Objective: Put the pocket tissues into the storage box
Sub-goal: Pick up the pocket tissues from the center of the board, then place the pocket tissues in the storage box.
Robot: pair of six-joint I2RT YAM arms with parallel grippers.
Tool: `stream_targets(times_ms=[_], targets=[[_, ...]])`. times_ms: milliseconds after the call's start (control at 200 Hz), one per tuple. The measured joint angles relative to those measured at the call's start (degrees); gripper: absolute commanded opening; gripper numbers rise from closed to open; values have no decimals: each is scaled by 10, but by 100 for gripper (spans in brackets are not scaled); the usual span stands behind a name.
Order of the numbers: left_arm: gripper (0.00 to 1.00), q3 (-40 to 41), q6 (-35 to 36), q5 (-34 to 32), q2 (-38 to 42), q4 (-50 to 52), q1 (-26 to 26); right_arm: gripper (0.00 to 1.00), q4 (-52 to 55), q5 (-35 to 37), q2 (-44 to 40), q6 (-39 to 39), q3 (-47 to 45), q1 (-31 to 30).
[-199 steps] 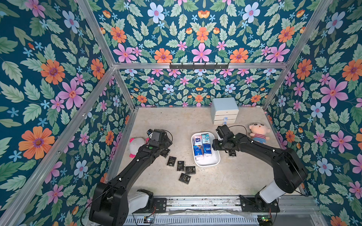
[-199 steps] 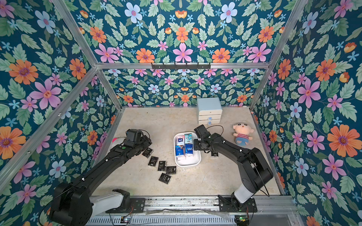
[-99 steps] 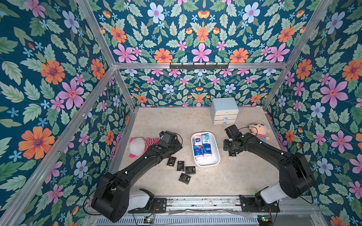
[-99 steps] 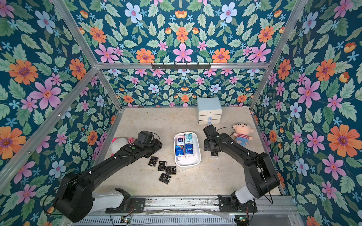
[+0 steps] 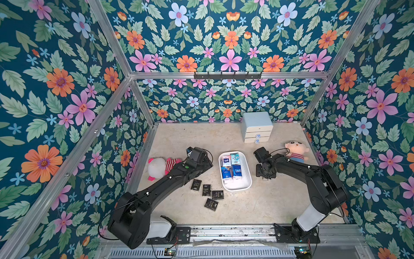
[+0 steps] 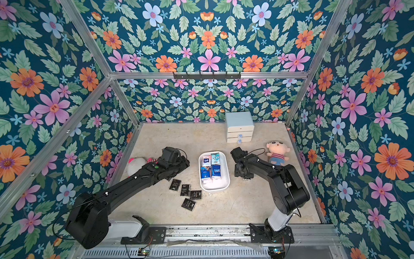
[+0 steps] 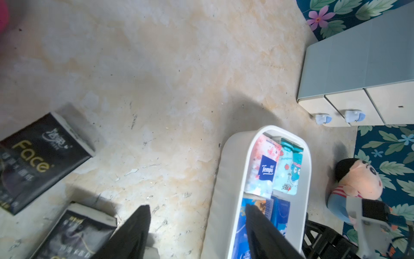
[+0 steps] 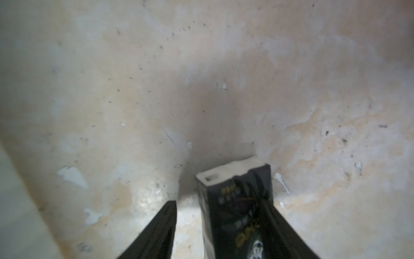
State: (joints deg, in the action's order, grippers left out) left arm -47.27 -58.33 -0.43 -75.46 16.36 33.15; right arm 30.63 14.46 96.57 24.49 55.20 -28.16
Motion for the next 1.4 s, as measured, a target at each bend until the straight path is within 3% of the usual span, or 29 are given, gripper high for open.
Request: stream_targets(times_ms=[185, 340, 540, 825, 1025, 1310, 1405], targets=[[73, 26, -15, -8, 20, 2, 4, 34, -2, 21, -6, 1, -9, 2], [73, 8, -14, -12, 6, 3, 4, 28, 0, 18, -47, 5, -8, 2], [73, -14, -11, -9, -23, -8, 4, 28, 5, -6, -96, 4, 22, 2], [73, 45, -25, 6, 18, -22, 4, 28, -57, -151, -128, 5, 49, -2], [73, 87, -33, 1, 82, -14, 4, 28, -89, -219, -76, 4, 92, -20], [73, 106, -43, -20, 129, 11, 4, 28, -99, -231, -2, 0, 125, -30], [73, 115, -45, -25, 143, 18, 4, 34, -100, -232, 20, 0, 126, -30]])
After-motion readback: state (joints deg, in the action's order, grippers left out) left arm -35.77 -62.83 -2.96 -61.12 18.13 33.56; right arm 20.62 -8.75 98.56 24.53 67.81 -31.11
